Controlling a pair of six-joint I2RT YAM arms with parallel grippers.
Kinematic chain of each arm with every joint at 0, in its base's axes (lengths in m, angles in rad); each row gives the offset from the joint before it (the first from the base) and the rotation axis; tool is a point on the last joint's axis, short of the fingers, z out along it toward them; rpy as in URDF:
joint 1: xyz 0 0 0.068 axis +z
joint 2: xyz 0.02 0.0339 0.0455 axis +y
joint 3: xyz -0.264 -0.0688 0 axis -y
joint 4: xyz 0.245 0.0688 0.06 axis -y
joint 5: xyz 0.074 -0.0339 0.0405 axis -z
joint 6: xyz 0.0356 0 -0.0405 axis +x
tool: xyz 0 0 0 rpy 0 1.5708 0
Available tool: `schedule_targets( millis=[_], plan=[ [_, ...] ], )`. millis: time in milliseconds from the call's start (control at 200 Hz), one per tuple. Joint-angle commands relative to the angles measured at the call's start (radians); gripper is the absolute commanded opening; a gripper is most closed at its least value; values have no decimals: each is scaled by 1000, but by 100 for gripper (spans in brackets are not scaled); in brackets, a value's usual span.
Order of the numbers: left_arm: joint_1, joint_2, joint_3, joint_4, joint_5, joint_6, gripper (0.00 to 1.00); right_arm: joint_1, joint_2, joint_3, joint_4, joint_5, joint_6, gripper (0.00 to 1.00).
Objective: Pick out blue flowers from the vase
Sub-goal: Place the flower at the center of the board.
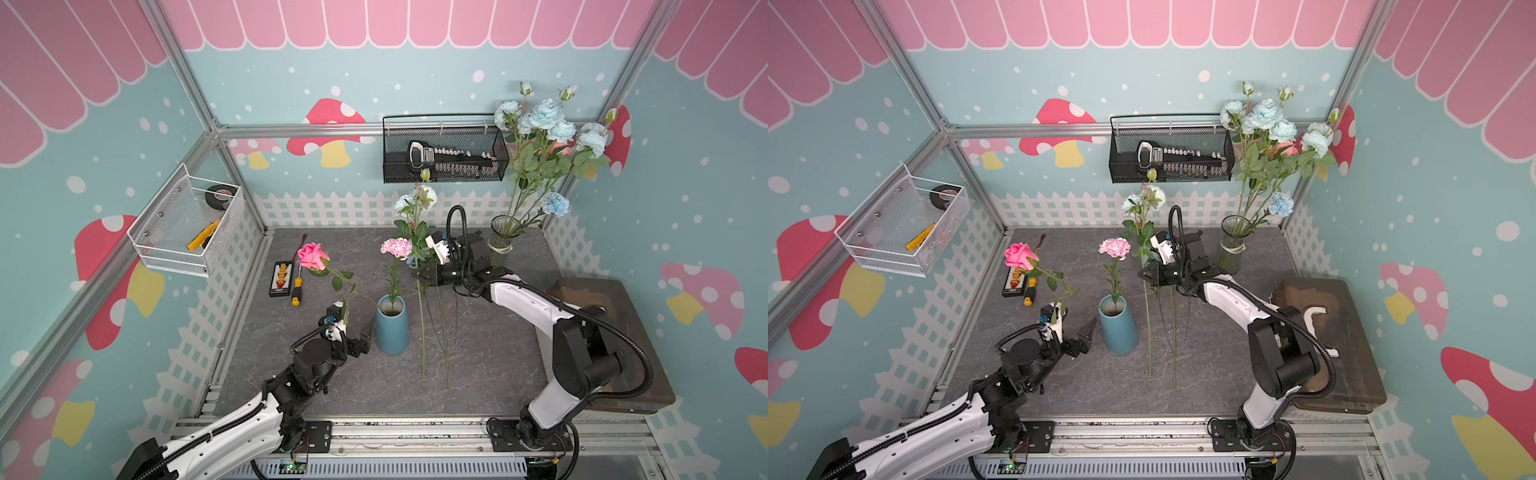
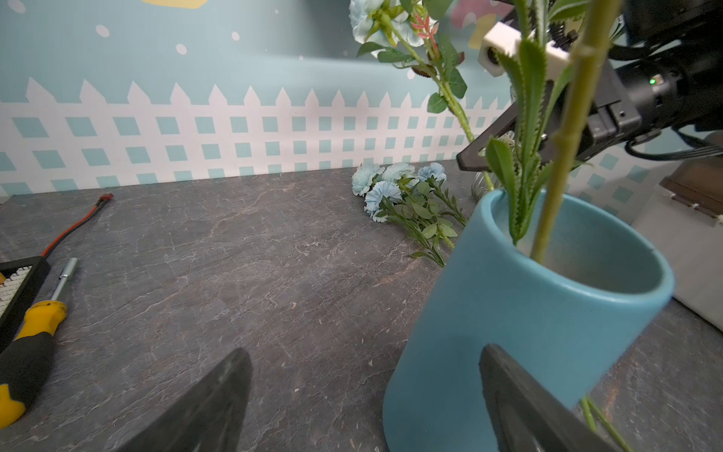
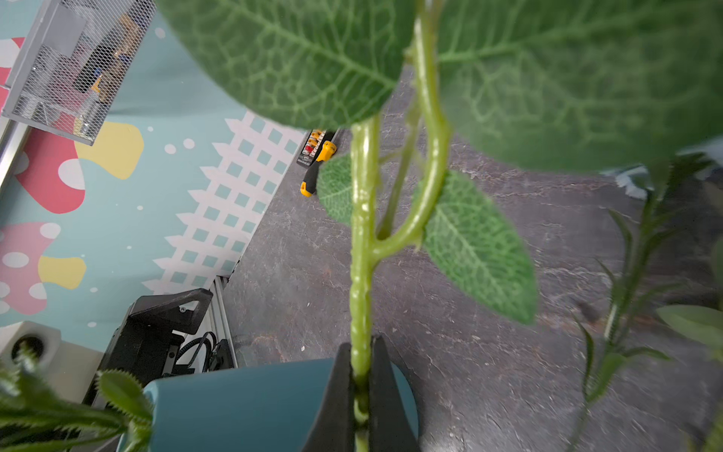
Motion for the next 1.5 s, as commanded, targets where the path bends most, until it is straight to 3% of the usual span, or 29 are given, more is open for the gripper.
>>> schedule_targets(
  millis=[0,635,961,1231,1401,1496],
  plan=[
    [4,-3,29,14,8,-9,91,20,53,52,38,2,1,0],
    [4,2,32,12,8,-9,91,28,310,142,-27,92,-70,0],
    [3,-4,32,11,6,-9,91,28,335,127,-61,160,-101,0],
    [4,-8,30,10,6,-10,91,-3,362,87,-83,288,-100,0],
    [5,-10,29,6,6,-9,91,-18,354,69,-67,293,-83,6],
    [4,-25,40,-18,-2,-11,92,-18,335,50,-37,289,-85,15]
  ],
)
